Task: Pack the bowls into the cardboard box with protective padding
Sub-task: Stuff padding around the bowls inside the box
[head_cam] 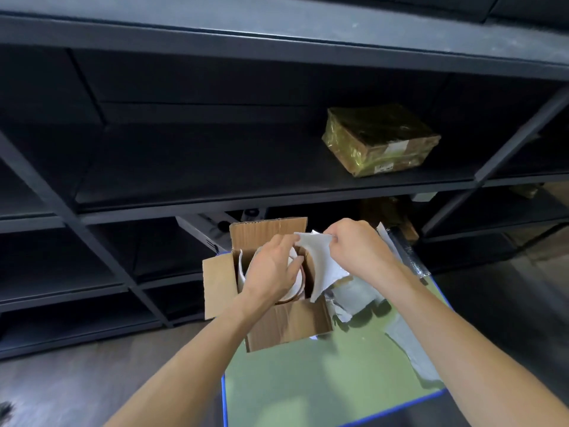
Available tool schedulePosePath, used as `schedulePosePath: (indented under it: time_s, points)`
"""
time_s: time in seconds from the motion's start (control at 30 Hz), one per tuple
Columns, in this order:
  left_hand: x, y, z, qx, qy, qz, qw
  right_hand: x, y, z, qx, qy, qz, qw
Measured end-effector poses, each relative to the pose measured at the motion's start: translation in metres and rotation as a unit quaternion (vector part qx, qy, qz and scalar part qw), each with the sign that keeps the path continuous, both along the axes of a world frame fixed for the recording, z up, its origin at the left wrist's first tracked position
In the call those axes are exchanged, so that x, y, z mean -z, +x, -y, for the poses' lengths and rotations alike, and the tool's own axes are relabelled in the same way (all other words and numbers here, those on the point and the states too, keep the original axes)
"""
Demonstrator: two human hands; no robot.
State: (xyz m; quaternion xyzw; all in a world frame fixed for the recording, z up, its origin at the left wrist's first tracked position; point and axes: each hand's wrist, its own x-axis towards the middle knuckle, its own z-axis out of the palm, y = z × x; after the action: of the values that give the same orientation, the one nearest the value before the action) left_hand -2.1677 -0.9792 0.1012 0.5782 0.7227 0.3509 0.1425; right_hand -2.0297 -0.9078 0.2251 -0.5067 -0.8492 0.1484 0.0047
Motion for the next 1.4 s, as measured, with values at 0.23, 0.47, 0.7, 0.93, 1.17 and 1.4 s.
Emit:
schedulePosePath:
  time_s: [0.23, 0.47, 0.7, 0.93, 1.17, 1.4]
  points:
    - [-0.014, -0.014, -0.012, -0.021, 0.009, 0.02, 1.0, 0.003, -0.017, 0.002, -0.027, 0.017, 0.024, 0.999]
    - [-0.013, -0.021, -0.032, -0.02, -0.007, -0.041, 0.999, 0.023, -0.025, -0.006, -0.046, 0.04, 0.032, 0.998]
    - [-0.002, -0.02, -0.037, -0.004, -0.037, -0.042, 0.998, 0.026, -0.026, -0.009, -0.065, 0.005, 0.021, 0.998]
    - [0.008, -0.02, -0.038, -0.037, -0.034, -0.049, 0.998, 0.027, -0.015, -0.007, -0.053, -0.033, 0.016, 0.998]
    - [0.004, -0.02, -0.039, -0.073, -0.049, -0.043, 0.995, 0.022, -0.011, -0.009, -0.035, 0.013, -0.007, 0.999]
    - [0.0, -0.021, -0.037, -0.069, -0.062, -0.047, 0.995, 0.02, -0.015, -0.003, -0.091, 0.072, -0.002, 0.993]
